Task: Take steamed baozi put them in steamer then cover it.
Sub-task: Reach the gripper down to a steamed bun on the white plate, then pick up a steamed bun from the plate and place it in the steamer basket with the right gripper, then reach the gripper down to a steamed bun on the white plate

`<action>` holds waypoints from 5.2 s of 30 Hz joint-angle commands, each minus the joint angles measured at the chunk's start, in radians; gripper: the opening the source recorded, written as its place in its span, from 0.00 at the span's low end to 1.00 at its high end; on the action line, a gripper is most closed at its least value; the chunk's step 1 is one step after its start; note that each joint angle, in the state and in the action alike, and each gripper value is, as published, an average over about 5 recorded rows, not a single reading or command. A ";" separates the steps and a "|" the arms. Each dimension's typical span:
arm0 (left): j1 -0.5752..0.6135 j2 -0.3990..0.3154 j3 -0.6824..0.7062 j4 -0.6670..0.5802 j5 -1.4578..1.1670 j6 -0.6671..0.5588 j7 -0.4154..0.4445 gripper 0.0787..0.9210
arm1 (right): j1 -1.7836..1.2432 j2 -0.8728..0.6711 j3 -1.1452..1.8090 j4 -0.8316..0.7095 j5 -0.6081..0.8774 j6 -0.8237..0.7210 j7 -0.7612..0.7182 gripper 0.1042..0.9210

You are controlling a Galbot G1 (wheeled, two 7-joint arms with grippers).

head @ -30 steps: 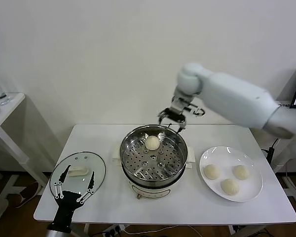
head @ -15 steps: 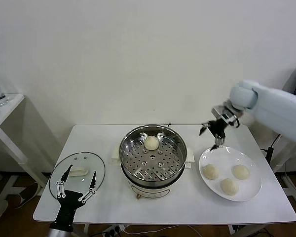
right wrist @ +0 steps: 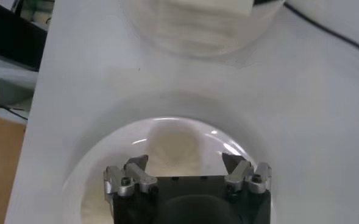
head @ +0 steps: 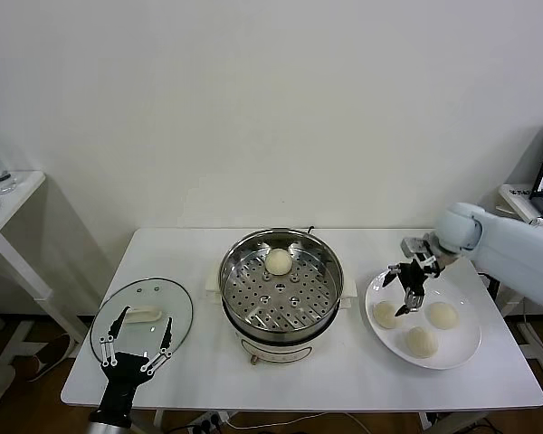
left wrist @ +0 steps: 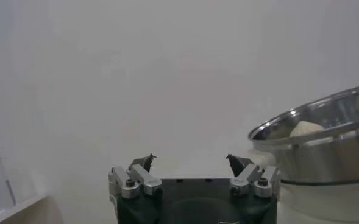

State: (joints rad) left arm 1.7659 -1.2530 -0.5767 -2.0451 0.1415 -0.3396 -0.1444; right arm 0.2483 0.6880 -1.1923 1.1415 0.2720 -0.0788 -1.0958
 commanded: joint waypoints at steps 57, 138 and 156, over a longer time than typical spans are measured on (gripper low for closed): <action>-0.031 0.014 0.017 -0.064 -0.008 0.015 -0.012 0.88 | 0.608 0.632 -0.439 0.140 0.492 -0.184 0.003 0.68; -0.005 -0.001 0.007 -0.070 0.019 0.012 -0.031 0.88 | 0.022 -0.211 -0.115 0.201 -0.159 0.011 -0.069 0.88; -0.008 0.000 -0.011 -0.055 0.010 0.008 -0.028 0.88 | -0.088 -0.164 -0.030 0.169 -0.175 -0.044 0.023 0.87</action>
State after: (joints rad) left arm 1.7569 -1.2538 -0.5824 -2.1037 0.1537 -0.3323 -0.1729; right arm 0.2269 0.5323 -1.2627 1.3182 0.1177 -0.1090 -1.1098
